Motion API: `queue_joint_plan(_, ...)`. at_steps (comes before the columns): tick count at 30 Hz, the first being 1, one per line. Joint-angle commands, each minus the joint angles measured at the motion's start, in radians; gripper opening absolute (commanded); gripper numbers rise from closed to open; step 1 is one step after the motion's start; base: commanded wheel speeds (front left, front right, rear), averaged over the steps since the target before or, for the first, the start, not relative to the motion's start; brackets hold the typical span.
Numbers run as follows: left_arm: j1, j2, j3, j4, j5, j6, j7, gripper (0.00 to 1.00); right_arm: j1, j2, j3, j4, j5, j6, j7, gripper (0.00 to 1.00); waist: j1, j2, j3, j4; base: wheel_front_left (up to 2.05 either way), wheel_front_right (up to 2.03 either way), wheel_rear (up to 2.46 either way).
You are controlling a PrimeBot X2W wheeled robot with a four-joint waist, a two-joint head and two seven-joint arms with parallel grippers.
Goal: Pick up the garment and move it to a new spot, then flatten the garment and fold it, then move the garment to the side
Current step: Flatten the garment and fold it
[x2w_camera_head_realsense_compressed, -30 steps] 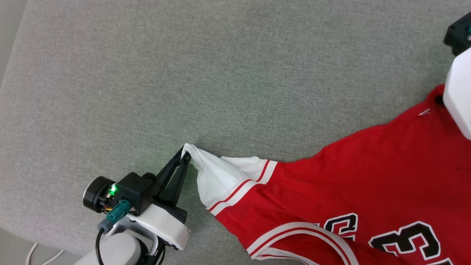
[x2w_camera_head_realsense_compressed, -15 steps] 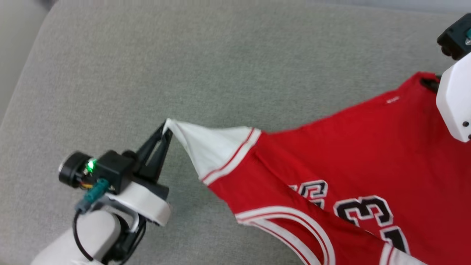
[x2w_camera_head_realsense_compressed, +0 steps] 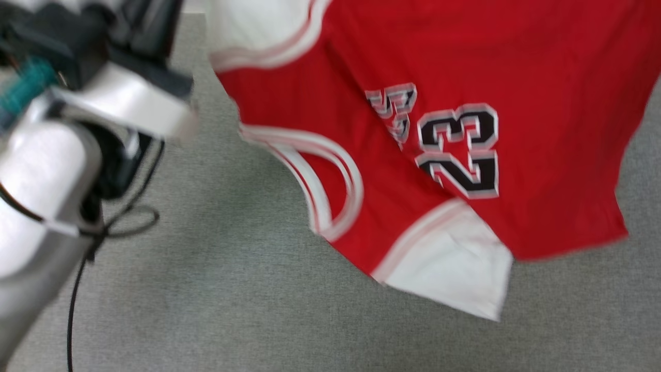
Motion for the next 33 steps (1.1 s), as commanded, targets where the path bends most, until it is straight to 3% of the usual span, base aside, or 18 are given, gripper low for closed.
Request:
queue_joint_plan(1,-0.041,-0.012,0.01,0.009,-0.001,-0.011,0.006,0.0,-0.029,0.02,-0.013,0.004,-0.02,-0.001,-0.014,0.0,0.0,0.0,0.024,-0.017,0.0,0.0,0.0)
queue_joint_plan(10,-0.459,-0.059,0.044,0.158,0.044,-0.114,0.063,0.0,-0.279,0.155,-0.108,0.092,-0.164,-0.001,-0.067,0.0,0.0,0.0,0.138,-0.04,0.0,0.0,0.0)
queue_joint_plan(21,-0.888,-0.124,0.054,0.444,0.089,-0.238,0.041,0.0,-0.59,0.238,-0.13,0.239,-0.291,-0.001,-0.141,0.0,0.0,0.0,0.234,-0.039,0.0,0.0,0.0)
queue_joint_plan(26,-0.973,-0.133,0.046,0.538,0.097,-0.261,0.008,0.0,-0.657,0.263,-0.126,0.309,-0.314,-0.001,-0.188,0.0,0.0,0.0,0.258,-0.04,0.0,0.0,0.0)
queue_joint_plan(33,-0.895,-0.152,0.01,0.637,0.074,-0.28,-0.039,0.0,-0.585,0.286,-0.03,0.399,-0.297,-0.001,-0.247,0.0,0.0,0.0,0.272,-0.046,0.0,0.0,0.0)
